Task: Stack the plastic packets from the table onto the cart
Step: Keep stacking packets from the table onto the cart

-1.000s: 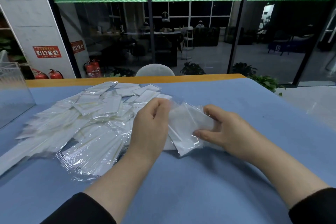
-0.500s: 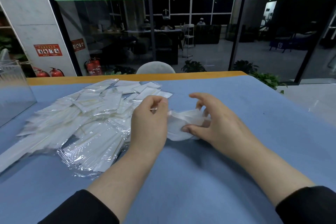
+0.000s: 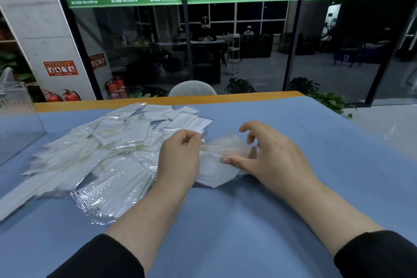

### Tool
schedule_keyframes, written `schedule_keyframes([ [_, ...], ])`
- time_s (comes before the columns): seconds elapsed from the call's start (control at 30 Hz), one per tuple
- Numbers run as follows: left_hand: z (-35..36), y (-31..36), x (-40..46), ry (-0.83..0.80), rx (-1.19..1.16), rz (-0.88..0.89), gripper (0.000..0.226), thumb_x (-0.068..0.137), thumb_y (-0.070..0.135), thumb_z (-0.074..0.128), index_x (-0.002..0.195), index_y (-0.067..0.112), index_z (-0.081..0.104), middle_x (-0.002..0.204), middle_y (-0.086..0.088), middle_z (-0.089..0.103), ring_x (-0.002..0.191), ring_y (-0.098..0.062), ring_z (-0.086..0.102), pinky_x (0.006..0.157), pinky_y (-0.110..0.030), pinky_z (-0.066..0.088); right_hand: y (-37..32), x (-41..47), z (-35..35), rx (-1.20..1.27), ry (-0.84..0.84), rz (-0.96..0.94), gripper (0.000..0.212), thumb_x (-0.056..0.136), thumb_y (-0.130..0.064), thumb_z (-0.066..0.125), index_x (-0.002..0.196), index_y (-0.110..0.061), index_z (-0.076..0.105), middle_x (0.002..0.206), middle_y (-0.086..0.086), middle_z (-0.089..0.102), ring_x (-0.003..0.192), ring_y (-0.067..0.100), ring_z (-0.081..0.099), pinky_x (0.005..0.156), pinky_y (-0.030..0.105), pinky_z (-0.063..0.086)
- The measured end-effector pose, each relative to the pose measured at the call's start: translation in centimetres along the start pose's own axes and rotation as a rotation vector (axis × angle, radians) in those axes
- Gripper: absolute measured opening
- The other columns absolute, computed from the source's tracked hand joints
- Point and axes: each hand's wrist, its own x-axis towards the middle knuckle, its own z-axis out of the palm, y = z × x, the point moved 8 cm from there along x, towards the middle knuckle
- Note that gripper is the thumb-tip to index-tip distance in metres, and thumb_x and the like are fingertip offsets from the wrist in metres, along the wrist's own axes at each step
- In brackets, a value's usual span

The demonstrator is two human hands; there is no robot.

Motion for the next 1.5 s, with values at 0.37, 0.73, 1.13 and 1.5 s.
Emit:
schedule_keyframes([
  [0.37,1.7,0.8,-1.1,-0.162,-0.144,-0.016,0.019,0.09,0.045,0.07,0.101,0.03,0.073,0.096,0.005,0.074,0.088,-0.006,0.067,0.078,-0.023,0.05,-1.2,0.0,1.1,0.366,-0.158,-0.124,0.053,0.081,-0.041,0.079,0.116,-0.06,0.044,0.106,-0.02,0.058,0.083,0.009,0.063,0.084,0.037,0.055],
  [0.73,1.7,0.5,-1.3,-0.2,-0.051,0.017,0.032,0.09,0.033,0.073,0.067,0.015,0.061,0.065,0.003,0.045,0.062,-0.013,0.038,0.06,-0.03,0.031,0.4,-0.1,-0.5,-0.097,-0.099,-0.037,0.057,0.078,-0.079,0.054,0.127,-0.052,0.047,0.113,-0.024,0.048,0.098,0.007,0.056,0.084,0.038,0.051],
  [1.13,1.2,0.0,-1.1,-0.087,-0.099,-0.033,0.012,0.098,0.02,0.058,0.09,0.022,0.067,0.079,0.002,0.066,0.059,-0.002,0.051,0.058,-0.017,0.041,-1.2,-0.7,1.7,0.36,-0.207,-0.19,0.057,0.073,-0.057,0.079,0.121,-0.047,0.051,0.119,-0.028,0.048,0.12,-0.006,0.047,0.092,0.006,0.037],
  [1.5,0.5,0.7,-1.0,-0.017,-0.134,0.045,0.028,0.099,0.036,0.06,0.083,0.014,0.067,0.066,0.01,0.057,0.064,-0.007,0.047,0.059,-0.022,0.037,-1.0,-0.1,1.1,0.277,-0.073,-0.253,0.053,0.08,-0.037,0.083,0.124,-0.047,0.053,0.116,-0.026,0.047,0.114,-0.004,0.049,0.093,0.014,0.04],
])
